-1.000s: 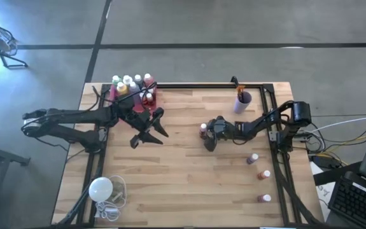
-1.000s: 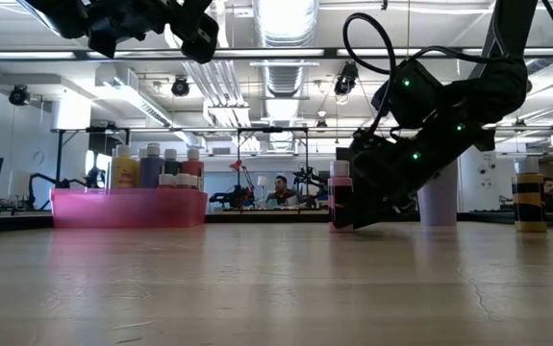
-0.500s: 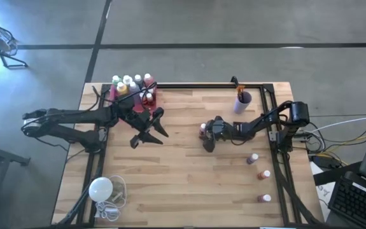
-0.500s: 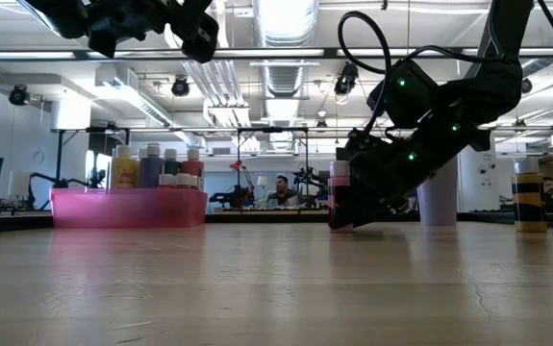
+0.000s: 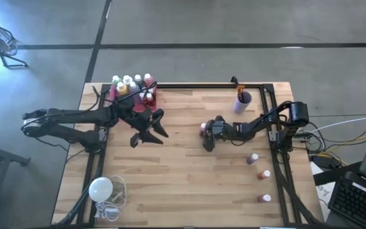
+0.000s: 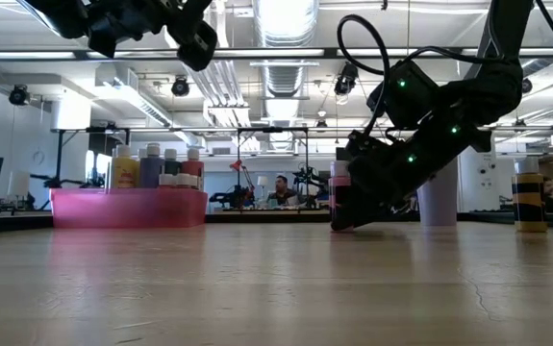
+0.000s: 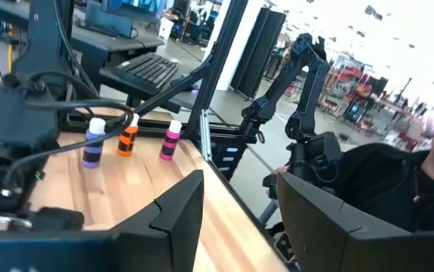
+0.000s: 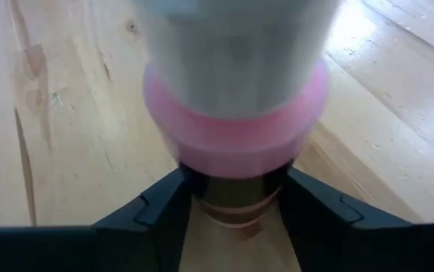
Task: Pick & Place Paint Supplies
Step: Put the small pink paint bottle into the pink bin
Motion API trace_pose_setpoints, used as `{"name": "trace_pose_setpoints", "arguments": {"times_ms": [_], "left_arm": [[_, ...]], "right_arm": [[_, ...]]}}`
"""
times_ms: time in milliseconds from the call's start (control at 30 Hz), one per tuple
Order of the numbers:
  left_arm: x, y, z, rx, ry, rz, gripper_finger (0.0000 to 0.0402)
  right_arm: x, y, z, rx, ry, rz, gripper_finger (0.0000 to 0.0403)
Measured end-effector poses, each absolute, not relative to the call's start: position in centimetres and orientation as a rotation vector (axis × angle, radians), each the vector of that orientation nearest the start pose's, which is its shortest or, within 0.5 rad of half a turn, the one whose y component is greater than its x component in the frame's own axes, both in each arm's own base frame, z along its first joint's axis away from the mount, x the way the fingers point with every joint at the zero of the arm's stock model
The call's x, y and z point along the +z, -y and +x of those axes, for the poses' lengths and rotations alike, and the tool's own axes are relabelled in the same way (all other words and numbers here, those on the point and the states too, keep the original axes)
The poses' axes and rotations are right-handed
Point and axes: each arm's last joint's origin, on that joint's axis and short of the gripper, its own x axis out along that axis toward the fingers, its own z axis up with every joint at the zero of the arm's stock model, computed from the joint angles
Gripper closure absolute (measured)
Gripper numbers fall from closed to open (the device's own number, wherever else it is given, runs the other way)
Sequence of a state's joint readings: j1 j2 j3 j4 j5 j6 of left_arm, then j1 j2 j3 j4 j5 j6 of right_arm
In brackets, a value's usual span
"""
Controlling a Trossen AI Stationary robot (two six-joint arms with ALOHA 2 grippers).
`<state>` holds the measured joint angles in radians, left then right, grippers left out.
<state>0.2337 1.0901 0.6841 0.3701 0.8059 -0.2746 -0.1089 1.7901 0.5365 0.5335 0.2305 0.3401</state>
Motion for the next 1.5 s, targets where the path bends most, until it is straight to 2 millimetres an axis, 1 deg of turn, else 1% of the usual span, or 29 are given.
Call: {"name": "trace_pose_setpoints", "arguments": {"times_ms": [200,300,533,667,800,933,1133,1200,1300,1500], "left_arm": [[29.2,-3.4,23.3,-0.563,-0.118,-0.301,0.0227],[29.2,-3.4,23.3,-0.565,-0.119,-0.303,0.0227],[29.2,-3.4,23.3,-0.562,-0.114,-0.287,0.0227],[29.2,-3.4,23.3,-0.532,-0.107,-0.277,0.0227],[29.2,-3.6,23.5,-0.454,-0.088,-0.228,0.0227],[28.7,-3.8,23.5,-0.380,-0.115,-0.203,0.0227],[27.4,-4.1,23.7,-0.159,-0.216,-0.117,0.0227],[27.2,-4.0,23.9,-0.117,-0.224,-0.106,0.0227],[26.7,-3.8,24.7,-0.113,-0.229,-0.102,0.0227],[24.8,-3.3,27.2,-0.138,-0.218,-0.095,0.0227]], "right_arm": [[8.4,3.8,28.1,-0.448,-0.656,0.276,0.0266],[8.5,3.8,28.1,-0.445,-0.655,0.270,0.0278],[8.8,3.7,28.0,-0.424,-0.656,0.248,0.0270],[9.3,3.4,28.0,-0.365,-0.659,0.239,0.0270],[10.0,2.8,28.1,-0.299,-0.634,0.254,0.0273],[10.4,2.0,28.3,-0.239,-0.624,0.259,0.0278],[11.3,0.4,28.3,-0.153,-0.600,0.249,0.0269],[11.8,-0.2,28.3,-0.131,-0.581,0.245,0.0268],[12.5,-1.0,28.2,-0.101,-0.558,0.239,0.0271],[14.1,-2.2,28.1,-0.052,-0.501,0.232,0.0276]]}}
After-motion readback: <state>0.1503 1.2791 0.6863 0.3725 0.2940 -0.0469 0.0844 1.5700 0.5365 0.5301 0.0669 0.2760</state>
